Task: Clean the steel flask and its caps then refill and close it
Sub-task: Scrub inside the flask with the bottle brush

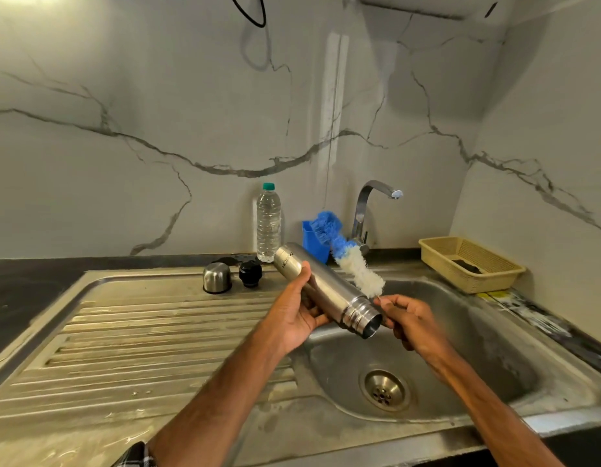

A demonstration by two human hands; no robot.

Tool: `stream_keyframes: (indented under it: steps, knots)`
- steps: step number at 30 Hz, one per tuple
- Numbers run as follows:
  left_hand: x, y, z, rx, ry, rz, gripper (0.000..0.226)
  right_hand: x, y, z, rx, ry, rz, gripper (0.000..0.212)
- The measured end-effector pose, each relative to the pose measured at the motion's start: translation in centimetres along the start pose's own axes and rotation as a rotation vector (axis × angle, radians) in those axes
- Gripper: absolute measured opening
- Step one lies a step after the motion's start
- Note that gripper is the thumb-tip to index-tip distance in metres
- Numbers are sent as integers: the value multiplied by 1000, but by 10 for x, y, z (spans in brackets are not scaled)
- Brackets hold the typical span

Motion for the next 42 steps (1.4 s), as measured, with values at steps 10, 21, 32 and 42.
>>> stream_keyframes:
  steps: [10, 21, 32, 42]
  knots:
    - [6, -2, 3, -67, 26, 138, 62, -12, 14, -7, -69, -61, 44, 21]
    - [31, -33, 12, 6, 121, 168, 60, -29, 43, 0, -266, -32, 9, 35]
    - [33, -32, 15, -62, 131, 310, 52, -18, 40, -8, -293, -186, -43, 41]
    - [56, -57, 13, 3, 180, 243, 41, -16, 19, -10, -270, -368, -371, 51]
Point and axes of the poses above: each hand's wrist, its own z-axis towards the middle knuckle, its own y-axis out of the palm, x = y × z, the point moved 9 cm from there along z, towards the middle knuckle, and after that the axes turned 15 degrees about z, right-handed, at the moved point
